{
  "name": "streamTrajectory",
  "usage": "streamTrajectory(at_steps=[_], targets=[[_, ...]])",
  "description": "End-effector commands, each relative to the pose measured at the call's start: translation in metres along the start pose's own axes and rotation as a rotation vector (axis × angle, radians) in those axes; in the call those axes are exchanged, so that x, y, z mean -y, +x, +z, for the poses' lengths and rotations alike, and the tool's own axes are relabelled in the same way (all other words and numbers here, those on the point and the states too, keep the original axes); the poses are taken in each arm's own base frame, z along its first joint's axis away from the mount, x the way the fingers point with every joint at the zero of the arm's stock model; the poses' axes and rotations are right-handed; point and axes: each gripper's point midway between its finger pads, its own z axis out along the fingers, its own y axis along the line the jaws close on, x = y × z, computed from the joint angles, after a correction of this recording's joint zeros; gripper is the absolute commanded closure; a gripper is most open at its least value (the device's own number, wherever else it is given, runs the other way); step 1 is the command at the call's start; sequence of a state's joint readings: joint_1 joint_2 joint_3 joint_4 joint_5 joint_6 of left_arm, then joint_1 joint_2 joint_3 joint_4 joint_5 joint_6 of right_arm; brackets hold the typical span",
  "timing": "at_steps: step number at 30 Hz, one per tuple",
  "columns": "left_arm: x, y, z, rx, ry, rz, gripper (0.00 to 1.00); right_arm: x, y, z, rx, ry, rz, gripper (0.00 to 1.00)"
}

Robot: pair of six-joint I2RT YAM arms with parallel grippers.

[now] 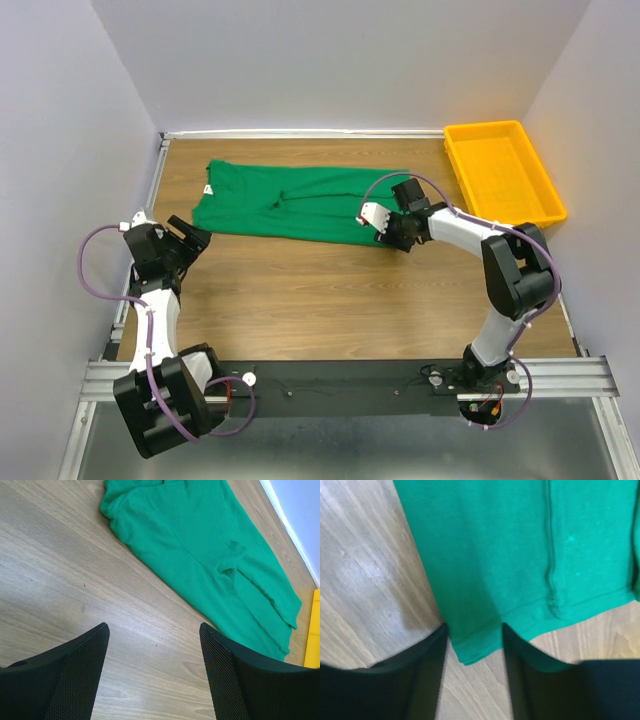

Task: Fold and stack the t-shirts

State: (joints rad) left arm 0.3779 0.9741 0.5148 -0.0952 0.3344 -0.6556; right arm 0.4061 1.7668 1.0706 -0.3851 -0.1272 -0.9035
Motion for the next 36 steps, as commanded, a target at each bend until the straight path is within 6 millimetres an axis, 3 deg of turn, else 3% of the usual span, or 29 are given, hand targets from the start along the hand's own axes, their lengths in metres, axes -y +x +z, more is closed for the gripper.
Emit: streamTrajectory(at_steps=[1, 7, 9, 14, 17, 18, 19, 20, 23, 24, 25, 27, 28, 29, 30, 31, 32, 33, 34, 35, 36], targets=[[0.006, 0.000, -0.003, 0.007, 0.038, 0.007, 0.20, -0.008, 0.020, 0.017, -0.069, -0.005, -0.011, 0.54], [0.006, 0.001, -0.004, 0.007, 0.040, 0.010, 0.20, -0.022, 0.029, 0.019, -0.081, -0.040, -0.016, 0.94], [0.005, 0.001, -0.004, 0.008, 0.037, 0.011, 0.20, -0.033, 0.029, 0.010, -0.059, -0.068, -0.030, 0.99], [0.003, 0.006, -0.002, -0.006, 0.040, 0.002, 0.20, -0.109, 0.044, -0.021, -0.022, -0.292, -0.136, 0.99], [0.001, 0.011, 0.000, -0.016, 0.048, -0.006, 0.20, -0.154, 0.035, -0.050, 0.028, -0.385, -0.231, 0.99], [0.002, 0.011, 0.001, -0.016, 0.053, -0.010, 0.20, -0.181, 0.035, -0.056, 0.027, -0.439, -0.283, 0.99], [0.001, 0.014, 0.003, -0.029, 0.054, -0.014, 0.20, -0.186, 0.025, -0.065, 0.061, -0.420, -0.286, 0.93], [0.001, 0.015, 0.003, -0.031, 0.057, -0.017, 0.20, -0.191, 0.019, -0.068, 0.080, -0.422, -0.294, 0.69], [0.002, 0.014, 0.003, -0.032, 0.063, -0.014, 0.20, -0.172, -0.024, -0.077, 0.157, -0.373, -0.215, 0.32], [0.002, 0.015, 0.003, -0.034, 0.060, -0.014, 0.20, -0.162, -0.033, -0.078, 0.163, -0.358, -0.194, 0.27], [0.004, 0.013, 0.001, -0.027, 0.063, -0.010, 0.20, -0.137, -0.062, -0.086, 0.221, -0.307, -0.182, 0.25], [0.005, 0.010, 0.000, -0.019, 0.065, -0.010, 0.20, -0.116, -0.080, -0.078, 0.255, -0.336, -0.087, 0.22], [0.006, 0.010, 0.000, -0.019, 0.069, -0.008, 0.20, -0.091, -0.106, -0.084, 0.304, -0.306, -0.037, 0.22], [0.007, 0.009, 0.000, -0.017, 0.074, -0.008, 0.20, -0.084, -0.108, -0.057, 0.274, -0.362, 0.035, 0.22], [0.008, 0.010, -0.001, -0.021, 0.079, -0.010, 0.20, -0.073, -0.118, -0.047, 0.274, -0.371, 0.081, 0.21], [0.009, 0.011, -0.001, -0.026, 0.081, -0.012, 0.20, -0.041, -0.153, -0.047, 0.321, -0.341, 0.171, 0.21], [0.010, 0.011, -0.001, -0.027, 0.084, -0.012, 0.20, -0.028, -0.167, -0.038, 0.346, -0.370, 0.240, 0.20], [0.011, 0.011, -0.002, -0.027, 0.090, -0.016, 0.20, -0.029, -0.164, 0.004, 0.295, -0.439, 0.338, 0.20], [0.013, 0.011, -0.003, -0.028, 0.098, -0.017, 0.20, -0.015, -0.181, 0.010, 0.309, -0.461, 0.473, 0.20], [0.013, 0.013, -0.003, -0.033, 0.104, -0.023, 0.20, 0.024, -0.218, 0.000, 0.408, -0.429, 0.517, 0.20], [0.015, 0.015, -0.004, -0.038, 0.112, -0.030, 0.20, 0.039, -0.233, 0.009, 0.428, -0.432, 0.583, 0.20]])
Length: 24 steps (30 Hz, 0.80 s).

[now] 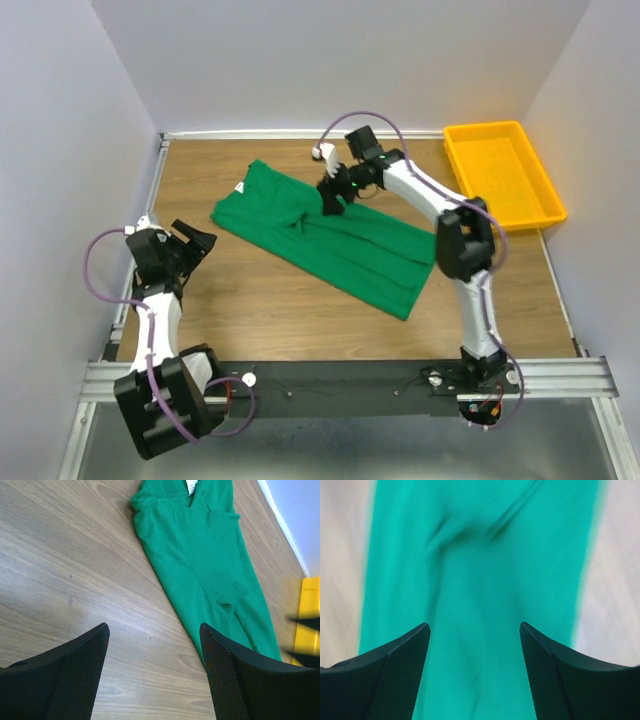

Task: Fold and stack the t-shirts

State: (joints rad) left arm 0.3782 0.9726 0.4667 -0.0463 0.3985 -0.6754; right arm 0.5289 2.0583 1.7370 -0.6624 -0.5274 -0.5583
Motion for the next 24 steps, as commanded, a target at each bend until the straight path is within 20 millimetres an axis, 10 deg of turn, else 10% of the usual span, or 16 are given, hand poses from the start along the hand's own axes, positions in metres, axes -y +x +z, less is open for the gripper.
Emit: streamTrajectory(at_steps=[1, 4, 9, 24], targets=[[0.015, 0.001, -0.006, -0.004, 0.071, -0.007, 0.20, 0.043, -0.035, 0.055, 0.109, -0.088, 0.509, 0.20], [0.017, 0.008, -0.007, -0.028, 0.094, -0.014, 0.20, 0.079, -0.060, 0.062, 0.194, 0.081, 0.502, 0.13], [0.014, 0.020, -0.008, -0.052, 0.104, -0.040, 0.20, 0.119, -0.039, 0.080, 0.202, 0.162, 0.571, 0.14], [0.007, 0.028, -0.002, -0.090, 0.085, -0.062, 0.20, 0.100, 0.026, 0.116, 0.113, -0.011, 0.641, 0.48]])
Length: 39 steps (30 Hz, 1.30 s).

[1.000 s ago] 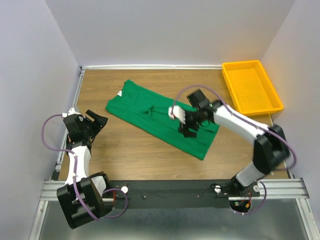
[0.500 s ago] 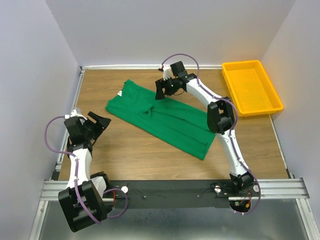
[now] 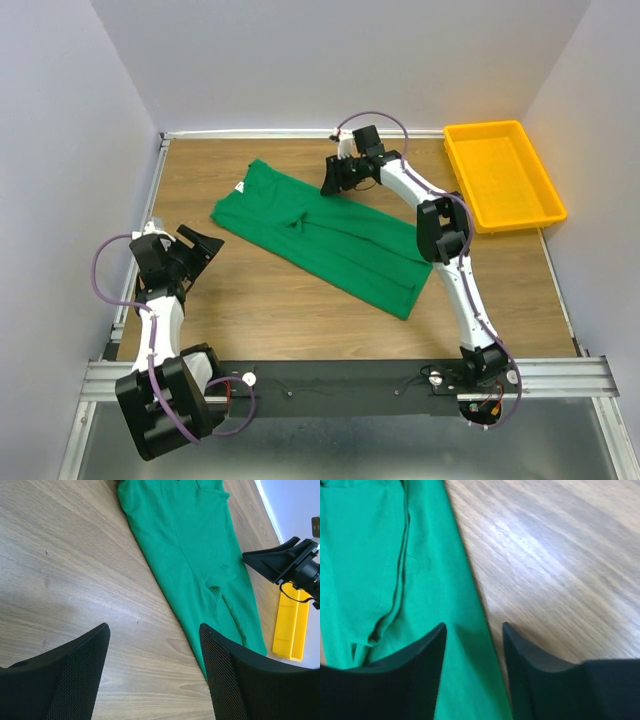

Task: Fold and stack the t-shirts

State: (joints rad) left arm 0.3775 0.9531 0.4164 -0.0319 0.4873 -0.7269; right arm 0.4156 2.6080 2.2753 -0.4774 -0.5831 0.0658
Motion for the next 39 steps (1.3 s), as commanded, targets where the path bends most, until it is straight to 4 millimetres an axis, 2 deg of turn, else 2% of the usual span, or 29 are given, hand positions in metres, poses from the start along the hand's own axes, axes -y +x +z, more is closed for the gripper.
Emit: streamTrajectory(at_steps=[1, 5, 8, 9, 11, 12, 14, 15, 17, 18, 20, 22, 23, 24, 25, 26, 27, 28, 29, 30, 31, 32, 33, 34, 35, 36, 37, 38, 39], targets=[[0.001, 0.006, 0.003, -0.029, 0.022, -0.006, 0.20, -0.004, 0.042, 0.014, -0.095, -0.056, 0.039, 0.51], [0.001, 0.007, 0.003, -0.035, 0.025, -0.006, 0.20, -0.021, 0.050, 0.010, -0.118, -0.142, 0.057, 0.72], [0.000, 0.009, 0.004, -0.041, 0.024, -0.009, 0.20, -0.019, 0.050, 0.009, -0.118, -0.130, 0.066, 0.81], [-0.002, 0.012, 0.004, -0.049, 0.022, -0.013, 0.20, -0.016, 0.048, 0.009, -0.113, -0.107, 0.062, 0.90], [-0.003, 0.013, 0.005, -0.055, 0.019, -0.021, 0.20, 0.000, 0.037, 0.008, -0.087, -0.013, 0.075, 0.99], [-0.001, 0.011, 0.006, -0.045, 0.031, -0.014, 0.20, 0.020, 0.034, 0.005, -0.072, 0.058, 0.099, 1.00], [-0.001, 0.012, 0.006, -0.048, 0.033, -0.016, 0.20, 0.040, 0.023, -0.002, -0.033, 0.127, 0.166, 0.99], [0.001, 0.010, 0.006, -0.044, 0.039, -0.015, 0.20, 0.064, 0.011, -0.013, 0.010, 0.189, 0.195, 0.99], [0.002, 0.011, 0.007, -0.046, 0.041, -0.017, 0.20, 0.090, 0.005, -0.025, 0.048, 0.248, 0.265, 0.99], [0.003, 0.010, 0.007, -0.043, 0.045, -0.018, 0.20, 0.112, 0.004, -0.036, 0.067, 0.298, 0.295, 0.99], [0.005, 0.011, 0.011, -0.050, 0.054, -0.020, 0.20, 0.132, 0.011, -0.052, 0.070, 0.329, 0.330, 0.99], [0.009, 0.012, 0.015, -0.056, 0.063, -0.022, 0.20, 0.138, 0.019, -0.061, 0.058, 0.327, 0.344, 0.99], [0.011, 0.011, 0.021, -0.059, 0.071, -0.021, 0.20, 0.140, 0.018, -0.071, 0.058, 0.327, 0.324, 0.87], [0.019, 0.017, 0.025, -0.082, 0.087, -0.012, 0.20, 0.141, 0.033, -0.073, 0.027, 0.324, 0.329, 0.71], [0.026, 0.021, 0.030, -0.097, 0.098, -0.008, 0.20, 0.139, 0.037, -0.077, 0.016, 0.320, 0.316, 0.59], [0.033, 0.017, 0.042, -0.100, 0.093, -0.013, 0.21, 0.134, 0.030, -0.090, 0.025, 0.319, 0.267, 0.40], [0.042, 0.021, 0.050, -0.120, 0.100, -0.002, 0.21, 0.134, 0.029, -0.098, 0.025, 0.334, 0.250, 0.33], [0.051, 0.023, 0.057, -0.133, 0.103, 0.008, 0.21, 0.133, 0.032, -0.104, 0.017, 0.342, 0.235, 0.28], [0.055, 0.041, 0.073, -0.187, 0.077, 0.008, 0.21, 0.133, 0.044, -0.109, -0.012, 0.342, 0.206, 0.24], [0.064, 0.043, 0.090, -0.207, 0.071, 0.005, 0.21, 0.126, 0.033, -0.124, 0.008, 0.348, 0.169, 0.17], [0.076, 0.058, 0.099, -0.236, 0.077, 0.021, 0.21, 0.124, 0.045, -0.129, -0.023, 0.350, 0.122, 0.14], [0.082, 0.061, 0.108, -0.245, 0.074, 0.018, 0.23, 0.120, 0.046, -0.137, -0.026, 0.348, 0.095, 0.11], [0.099, 0.057, 0.118, -0.236, 0.086, 0.005, 0.23, 0.115, 0.046, -0.144, -0.029, 0.344, 0.065, 0.03], [0.105, 0.063, 0.127, -0.249, 0.084, 0.006, 0.24, 0.104, 0.032, -0.162, 0.002, 0.348, 0.018, 0.00], [0.115, 0.074, 0.144, -0.277, 0.076, 0.005, 0.25, 0.101, 0.047, -0.165, -0.027, 0.342, -0.003, 0.00], [0.119, 0.080, 0.153, -0.284, 0.071, 0.016, 0.26, 0.096, 0.047, -0.170, -0.024, 0.336, -0.018, 0.00], [0.104, 0.095, 0.168, -0.325, 0.007, -0.007, 0.26, 0.086, 0.039, -0.182, 0.000, 0.335, -0.035, 0.00], [0.122, 0.096, 0.179, -0.327, 0.030, -0.001, 0.28, 0.083, 0.047, -0.184, -0.011, 0.330, -0.025, 0.00], [0.117, 0.104, 0.186, -0.354, -0.008, -0.021, 0.28, 0.081, 0.047, -0.191, -0.003, 0.333, -0.018, 0.00]])
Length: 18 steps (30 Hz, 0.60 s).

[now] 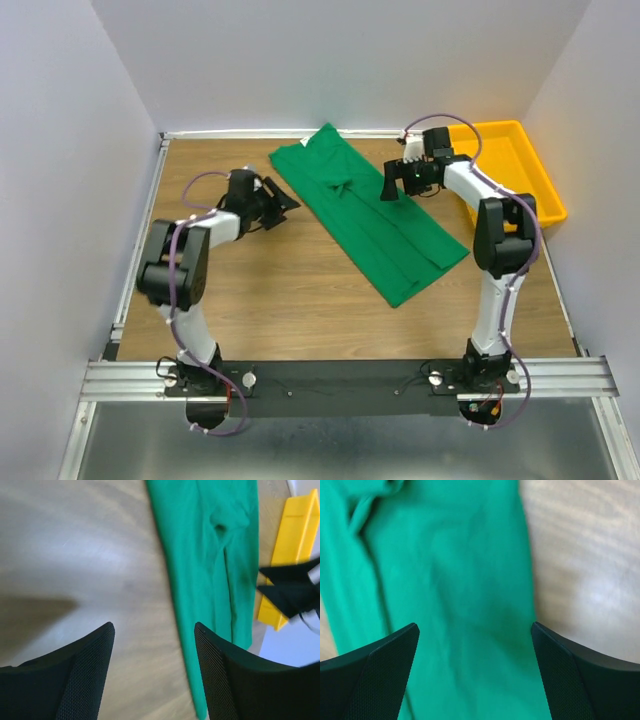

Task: Fold and stack the t-shirts

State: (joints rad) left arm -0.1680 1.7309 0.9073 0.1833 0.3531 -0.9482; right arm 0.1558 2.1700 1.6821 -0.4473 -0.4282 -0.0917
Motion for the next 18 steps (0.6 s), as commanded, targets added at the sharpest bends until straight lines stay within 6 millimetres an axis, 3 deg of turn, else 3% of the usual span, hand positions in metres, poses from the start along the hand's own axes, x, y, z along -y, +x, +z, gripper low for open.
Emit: streamTrajectory(at_steps=[1, 2, 3, 5, 6, 11, 18], targets=[[-0.003, 0.002, 0.046, -0.010, -0.092, -0.072, 0.33, -0.005, -0.004, -0.040, 0.034, 0.015, -0.087, 0.00], [-0.010, 0.012, 0.058, -0.052, -0.105, -0.106, 0.36, -0.008, -0.008, -0.049, 0.052, 0.017, -0.077, 0.00], [0.001, 0.014, 0.066, -0.059, -0.088, -0.102, 0.36, -0.007, -0.003, -0.052, 0.048, 0.016, -0.063, 0.00], [0.000, 0.021, 0.079, -0.073, -0.103, -0.111, 0.38, -0.007, -0.001, -0.058, 0.053, 0.018, -0.045, 0.00], [0.006, 0.017, 0.084, -0.064, -0.094, -0.109, 0.38, -0.008, -0.003, -0.064, 0.066, 0.017, -0.033, 0.00], [0.000, 0.021, 0.102, -0.081, -0.134, -0.129, 0.48, -0.012, 0.002, -0.076, 0.078, 0.015, -0.016, 0.00], [-0.008, 0.020, 0.111, -0.082, -0.160, -0.115, 0.85, -0.015, -0.003, -0.093, 0.110, 0.032, -0.025, 0.00]])
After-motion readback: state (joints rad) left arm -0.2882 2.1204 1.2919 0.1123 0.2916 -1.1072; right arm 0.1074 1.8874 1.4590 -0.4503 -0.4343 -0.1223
